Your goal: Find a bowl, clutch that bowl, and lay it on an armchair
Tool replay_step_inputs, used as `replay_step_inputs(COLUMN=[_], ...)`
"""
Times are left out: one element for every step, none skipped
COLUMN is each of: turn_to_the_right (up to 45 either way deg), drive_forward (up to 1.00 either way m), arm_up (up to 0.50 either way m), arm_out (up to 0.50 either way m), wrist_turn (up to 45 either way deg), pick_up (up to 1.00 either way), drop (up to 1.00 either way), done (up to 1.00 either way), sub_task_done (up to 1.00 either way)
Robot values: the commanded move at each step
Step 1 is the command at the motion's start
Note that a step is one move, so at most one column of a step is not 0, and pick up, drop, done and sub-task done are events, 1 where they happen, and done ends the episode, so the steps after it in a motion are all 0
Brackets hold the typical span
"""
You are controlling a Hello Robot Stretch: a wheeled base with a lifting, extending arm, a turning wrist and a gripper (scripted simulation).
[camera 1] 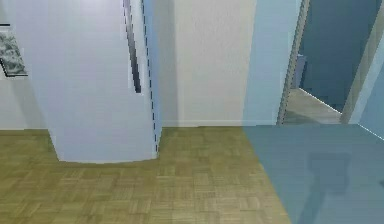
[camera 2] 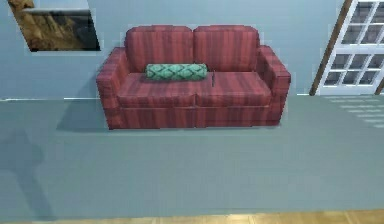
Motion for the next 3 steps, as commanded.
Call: replay_step_inputs(turn_to_the_right=[-45.0,0.0,-42.0], drive_forward=[0.00,0.15,0.00], arm_up=[0.00,0.00,0.00], arm_out=[0.00,0.00,0.00], wrist_turn=[0.0,0.0,0.0], pick_up=[0.00,0.00,0.00], drop=[0.00,0.00,0.00], done=[0.00,0.00,0.00], sub_task_done=[0.00,0.00,0.00])
